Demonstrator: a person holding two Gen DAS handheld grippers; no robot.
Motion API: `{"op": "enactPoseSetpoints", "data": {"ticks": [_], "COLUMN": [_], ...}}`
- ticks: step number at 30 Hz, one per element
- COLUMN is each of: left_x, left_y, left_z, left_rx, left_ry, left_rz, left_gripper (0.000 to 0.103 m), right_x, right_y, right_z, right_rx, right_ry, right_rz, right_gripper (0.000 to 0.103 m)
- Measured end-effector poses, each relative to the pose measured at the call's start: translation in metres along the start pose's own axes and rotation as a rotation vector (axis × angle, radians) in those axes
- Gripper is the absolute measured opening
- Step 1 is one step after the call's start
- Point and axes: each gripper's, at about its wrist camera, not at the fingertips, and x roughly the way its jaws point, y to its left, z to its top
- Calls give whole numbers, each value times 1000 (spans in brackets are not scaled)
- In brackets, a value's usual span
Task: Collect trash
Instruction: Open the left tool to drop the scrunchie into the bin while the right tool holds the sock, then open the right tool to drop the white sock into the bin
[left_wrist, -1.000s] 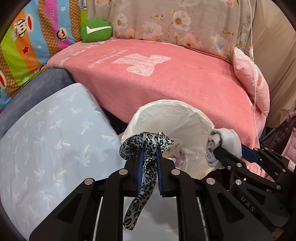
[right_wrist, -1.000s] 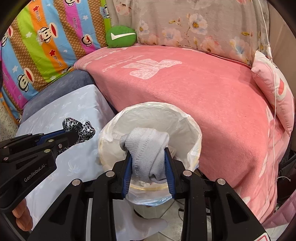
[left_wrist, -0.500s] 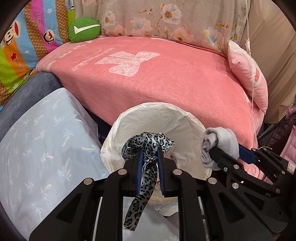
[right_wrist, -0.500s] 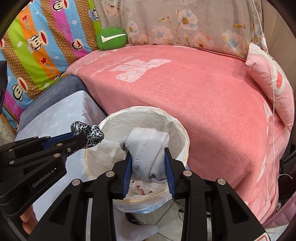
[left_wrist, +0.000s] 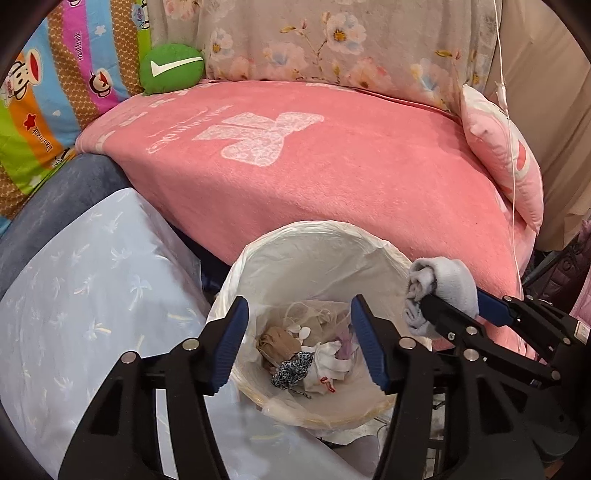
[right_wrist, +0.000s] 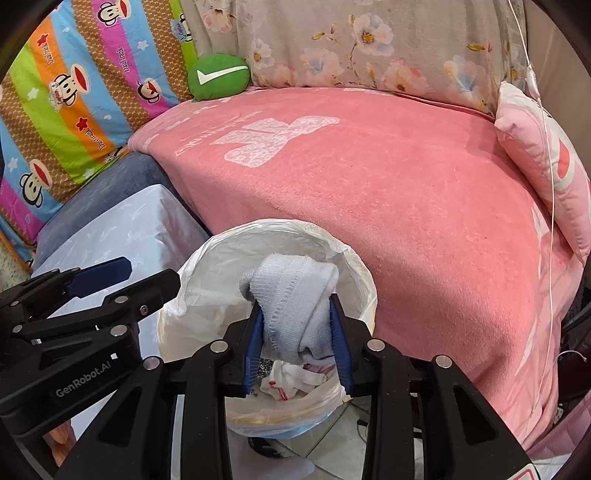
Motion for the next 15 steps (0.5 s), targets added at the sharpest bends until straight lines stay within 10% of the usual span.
{"op": "enactPoseSetpoints", "data": {"ticks": [15], "left_x": [-2], "left_y": [21], "left_z": [2], "left_rx": [-50], "left_ry": [-3], "left_rz": [60], "left_gripper": [60], "right_x": [8], "right_y": [8], "right_z": [10], "right_rx": [-19], "right_ry": [1], "right_rz": [20], "right_gripper": [37]}}
